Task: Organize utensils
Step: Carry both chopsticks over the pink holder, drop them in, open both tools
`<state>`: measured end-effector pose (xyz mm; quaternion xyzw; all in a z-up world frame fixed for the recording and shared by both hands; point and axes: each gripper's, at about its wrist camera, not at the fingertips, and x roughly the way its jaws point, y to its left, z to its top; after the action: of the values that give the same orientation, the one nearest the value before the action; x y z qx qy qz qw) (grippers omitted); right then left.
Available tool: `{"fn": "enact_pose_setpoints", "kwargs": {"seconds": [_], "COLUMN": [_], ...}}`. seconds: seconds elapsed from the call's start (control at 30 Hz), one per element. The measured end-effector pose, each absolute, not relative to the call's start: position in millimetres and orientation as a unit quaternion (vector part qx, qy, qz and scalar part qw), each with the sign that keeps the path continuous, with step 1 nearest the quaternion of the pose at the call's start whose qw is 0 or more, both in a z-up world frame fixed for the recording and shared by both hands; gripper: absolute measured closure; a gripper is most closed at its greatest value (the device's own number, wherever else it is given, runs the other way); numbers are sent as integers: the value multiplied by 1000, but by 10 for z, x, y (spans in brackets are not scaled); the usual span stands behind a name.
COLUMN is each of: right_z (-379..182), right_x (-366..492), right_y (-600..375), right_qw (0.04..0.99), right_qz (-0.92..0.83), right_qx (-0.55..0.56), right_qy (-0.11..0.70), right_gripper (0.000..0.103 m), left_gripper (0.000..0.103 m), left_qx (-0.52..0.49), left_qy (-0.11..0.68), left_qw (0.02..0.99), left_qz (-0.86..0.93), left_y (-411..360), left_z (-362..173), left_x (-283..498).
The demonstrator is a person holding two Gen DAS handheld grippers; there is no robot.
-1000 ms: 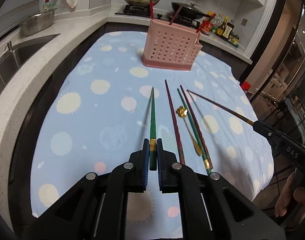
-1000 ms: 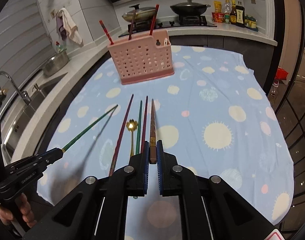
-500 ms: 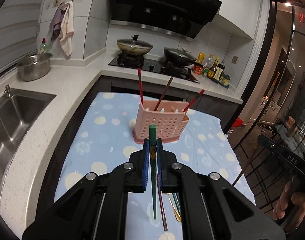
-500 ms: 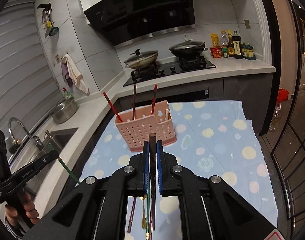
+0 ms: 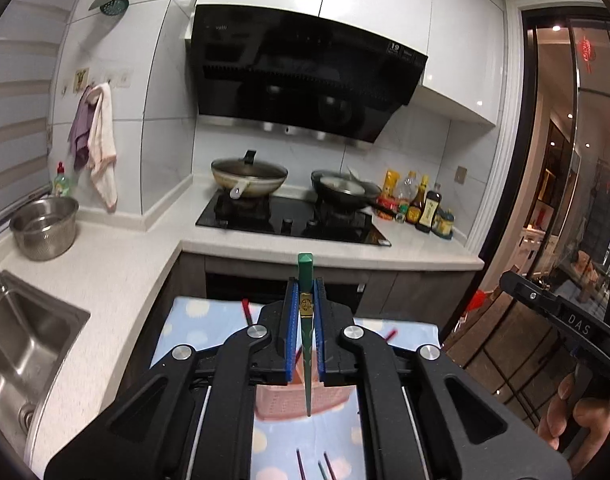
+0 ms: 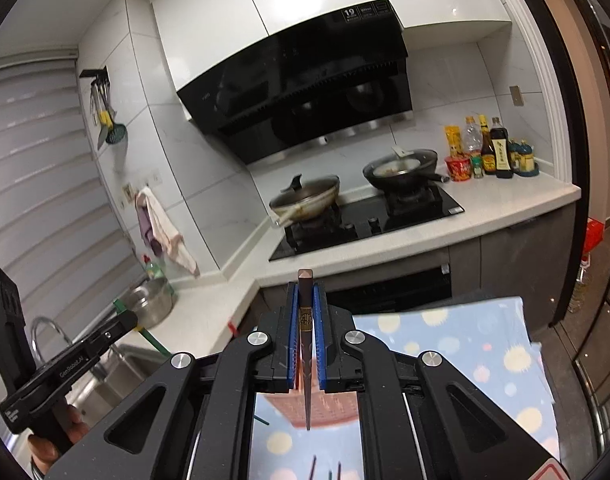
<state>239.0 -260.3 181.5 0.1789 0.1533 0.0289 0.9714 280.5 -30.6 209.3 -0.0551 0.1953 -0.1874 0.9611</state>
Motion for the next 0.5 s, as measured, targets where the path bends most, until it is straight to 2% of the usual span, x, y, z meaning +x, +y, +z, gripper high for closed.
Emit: {"fn": "enact_pose_setpoints", "kwargs": {"seconds": [0.23,0.5], "right_z": [1864,1488], "right_x": [3008,3528], "right_y": [-2590,-2486], "right_qw": [970,960], "right_qz": [21,18], "right_qx": [175,171], "right_qy": [166,222], "right_gripper": [96,96], "left_gripper": [96,96], "left_qx": [-35,-33], "left_qy": [176,222], "left_qw": [969,961], "left_qz": [-167,-161], "left_y": [-494,-549], "left_z": [2209,1873], "left_x": [3301,3690]}}
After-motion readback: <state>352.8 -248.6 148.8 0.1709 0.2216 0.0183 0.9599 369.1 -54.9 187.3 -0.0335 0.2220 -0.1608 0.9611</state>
